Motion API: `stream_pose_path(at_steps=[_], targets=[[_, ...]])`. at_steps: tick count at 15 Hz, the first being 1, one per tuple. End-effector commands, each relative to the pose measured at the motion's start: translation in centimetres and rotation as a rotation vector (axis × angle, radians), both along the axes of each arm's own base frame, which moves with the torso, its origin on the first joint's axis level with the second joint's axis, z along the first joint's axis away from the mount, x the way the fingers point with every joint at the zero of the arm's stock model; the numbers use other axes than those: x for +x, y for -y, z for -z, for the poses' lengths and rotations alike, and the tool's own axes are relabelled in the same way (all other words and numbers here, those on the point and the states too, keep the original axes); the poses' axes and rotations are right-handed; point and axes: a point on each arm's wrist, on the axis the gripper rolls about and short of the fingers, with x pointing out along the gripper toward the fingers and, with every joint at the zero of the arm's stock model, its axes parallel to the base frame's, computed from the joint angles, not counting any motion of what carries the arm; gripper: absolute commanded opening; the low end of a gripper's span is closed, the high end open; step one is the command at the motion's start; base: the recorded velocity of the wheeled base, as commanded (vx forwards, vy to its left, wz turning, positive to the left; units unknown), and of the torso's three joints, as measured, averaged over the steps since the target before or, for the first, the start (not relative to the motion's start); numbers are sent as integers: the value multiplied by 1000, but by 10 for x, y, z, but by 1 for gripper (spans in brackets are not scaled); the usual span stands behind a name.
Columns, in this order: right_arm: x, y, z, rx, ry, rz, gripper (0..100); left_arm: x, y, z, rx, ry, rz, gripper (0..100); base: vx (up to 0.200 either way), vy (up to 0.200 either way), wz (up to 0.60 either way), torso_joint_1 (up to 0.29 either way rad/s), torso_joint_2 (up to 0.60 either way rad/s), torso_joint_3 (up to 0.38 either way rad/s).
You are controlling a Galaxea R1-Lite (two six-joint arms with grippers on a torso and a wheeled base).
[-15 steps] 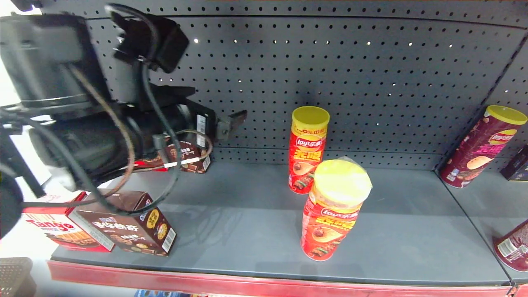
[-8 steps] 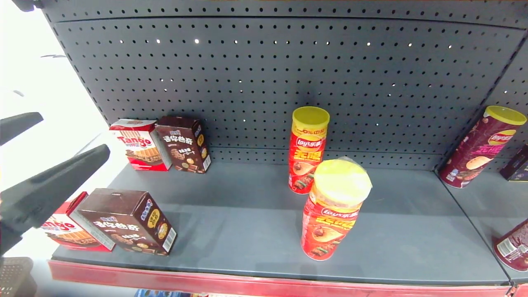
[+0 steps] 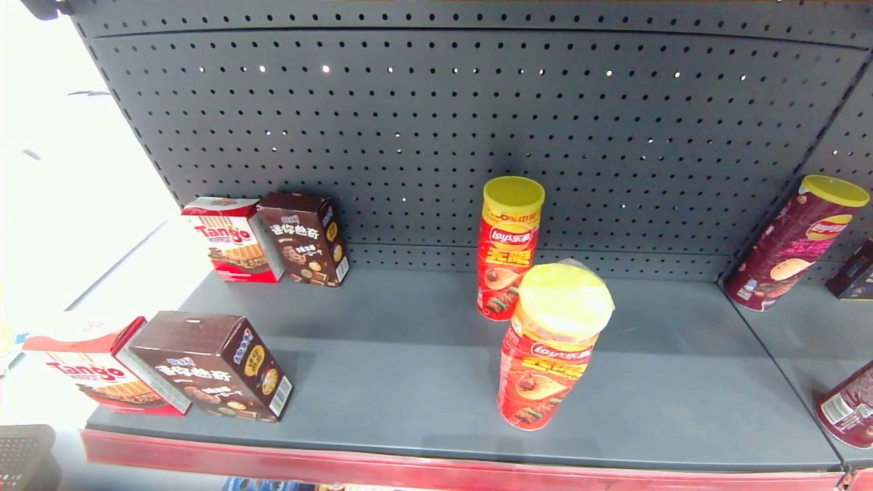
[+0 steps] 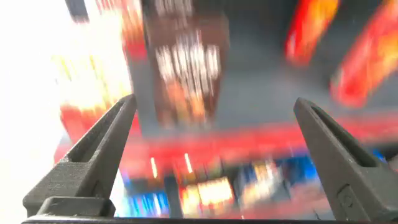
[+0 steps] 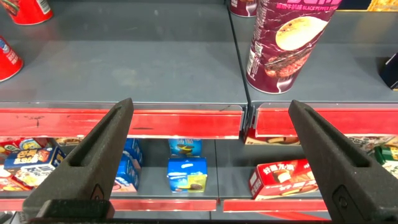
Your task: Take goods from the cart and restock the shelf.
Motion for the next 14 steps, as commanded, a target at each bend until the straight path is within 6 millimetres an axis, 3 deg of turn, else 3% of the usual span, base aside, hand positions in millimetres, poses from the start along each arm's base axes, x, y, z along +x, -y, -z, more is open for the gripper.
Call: stream_pose_path(at_steps=[1, 4, 14], targets=[[0, 0, 0, 0, -1, 0, 100, -10, 0, 17, -6, 35, -18, 100, 0, 0, 0, 0, 0, 0], [0, 0, 0, 0, -1, 0, 100, -9, 0, 25, 2, -43, -38, 100, 0, 0, 0, 0, 0, 0], [0, 0, 0, 0, -1, 0, 100, -9, -1, 25, 26, -42, -70, 100, 0, 0, 0, 0, 0, 0]])
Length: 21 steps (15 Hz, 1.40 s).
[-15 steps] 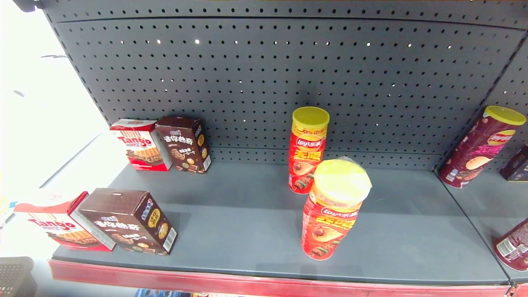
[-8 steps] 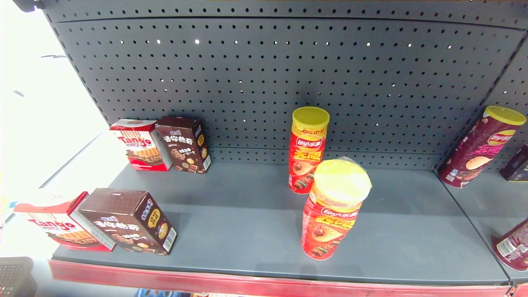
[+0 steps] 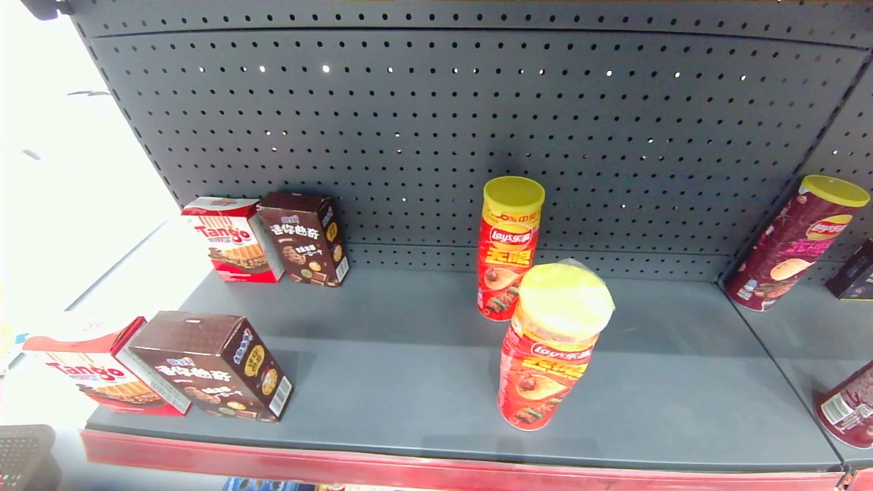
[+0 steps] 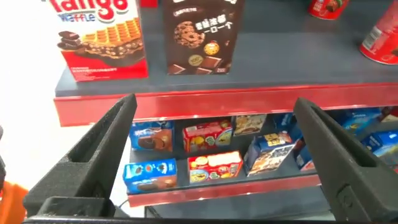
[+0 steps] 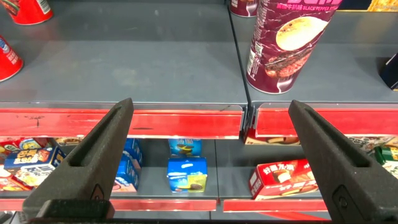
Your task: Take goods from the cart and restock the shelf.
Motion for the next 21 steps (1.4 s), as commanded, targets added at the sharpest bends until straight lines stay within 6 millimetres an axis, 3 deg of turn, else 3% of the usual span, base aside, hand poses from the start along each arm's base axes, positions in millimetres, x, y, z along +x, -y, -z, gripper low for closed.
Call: stream_pose_path(at_steps=[1, 3, 6, 7, 10, 18, 19, 20, 21], targets=[[0, 0, 0, 0, -1, 1, 100, 0, 1, 0, 33, -3, 51, 100, 0, 0, 0, 0, 0, 0], [0, 0, 0, 0, -1, 1, 100, 0, 1, 0, 42, -1, 55, 100, 0, 0, 0, 0, 0, 0], [0, 0, 0, 0, -1, 1, 100, -3, -4, 7, 49, -27, -251, 100, 0, 0, 0, 0, 0, 0], [0, 0, 0, 0, -1, 1, 100, -5, -4, 7, 58, -21, -279, 100, 0, 0, 0, 0, 0, 0], [0, 0, 0, 0, -1, 1, 100, -4, -2, 7, 148, 13, -163, 100, 0, 0, 0, 0, 0, 0], [0, 0, 0, -15, -1, -1, 100, -4, -2, 7, 87, 2, -172, 100, 0, 0, 0, 0, 0, 0], [-4, -1, -59, -67, 62, -54, 100, -4, -2, 7, 81, -1, -172, 100, 0, 0, 0, 0, 0, 0], [28, -2, -112, -54, -62, -110, 100, -4, -2, 6, 81, 1, -170, 100, 0, 0, 0, 0, 0, 0], [32, -4, -127, -70, -38, -175, 100, -4, -2, 7, 79, 1, -170, 100, 0, 0, 0, 0, 0, 0]])
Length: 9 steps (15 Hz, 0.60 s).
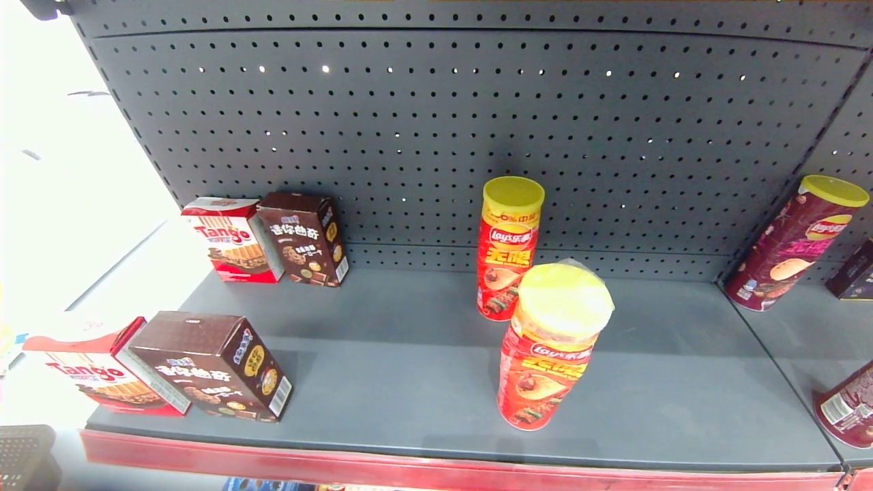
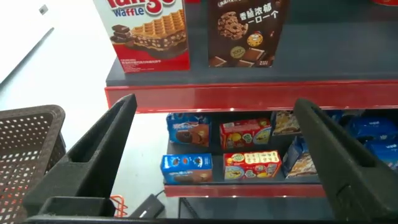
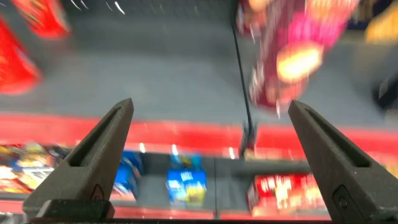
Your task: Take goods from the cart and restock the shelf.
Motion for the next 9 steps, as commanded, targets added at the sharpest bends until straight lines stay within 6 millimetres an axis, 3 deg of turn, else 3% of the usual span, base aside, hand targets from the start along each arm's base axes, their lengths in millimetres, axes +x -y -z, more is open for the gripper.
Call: stream_pose_path(at_steps=[1, 4, 9], targets=[[48, -7, -116, -98, -90, -301, 100, 0, 0, 0, 1, -4, 4, 100, 0, 0, 0, 0, 0, 0], [75, -20, -111, -157, -204, -554, 100, 0, 0, 0, -4, -4, 1, 100, 0, 0, 0, 0, 0, 0], [101, -53, -93, -233, -389, -745, 100, 0, 0, 0, -9, -4, 1, 100, 0, 0, 0, 0, 0, 0]])
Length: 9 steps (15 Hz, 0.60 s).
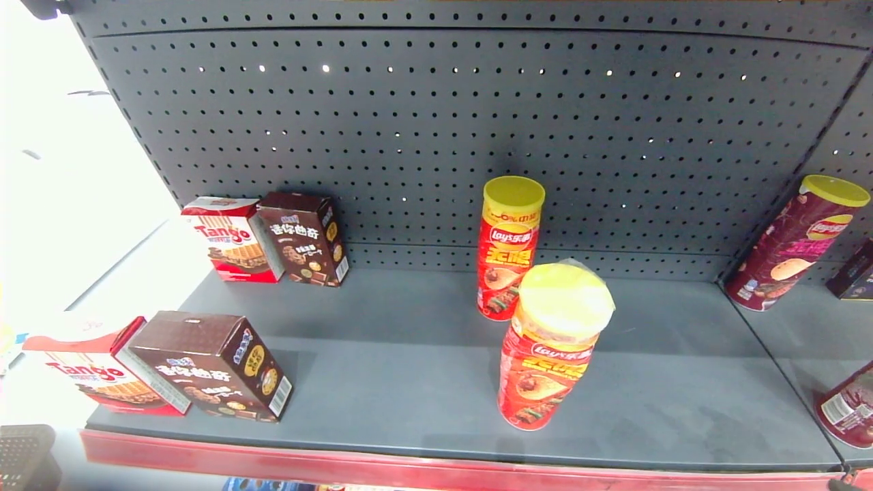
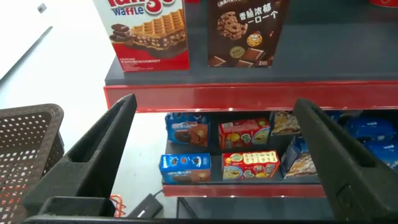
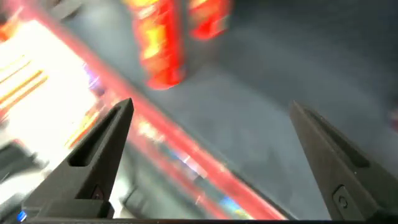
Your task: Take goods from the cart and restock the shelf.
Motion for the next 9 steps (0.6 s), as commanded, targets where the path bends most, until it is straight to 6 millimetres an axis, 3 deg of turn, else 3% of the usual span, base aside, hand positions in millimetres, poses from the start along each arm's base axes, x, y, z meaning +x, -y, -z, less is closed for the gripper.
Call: stream_pose_path(at_steps=[1, 9], targets=[[30, -28, 19, -117, -156, -68, 100, 0, 0, 0, -1, -4, -1, 100, 0, 0, 0, 0, 0, 0], [73, -61, 30, -163, -194, 68, 100, 0, 0, 0, -11, -3, -1, 100, 0, 0, 0, 0, 0, 0]])
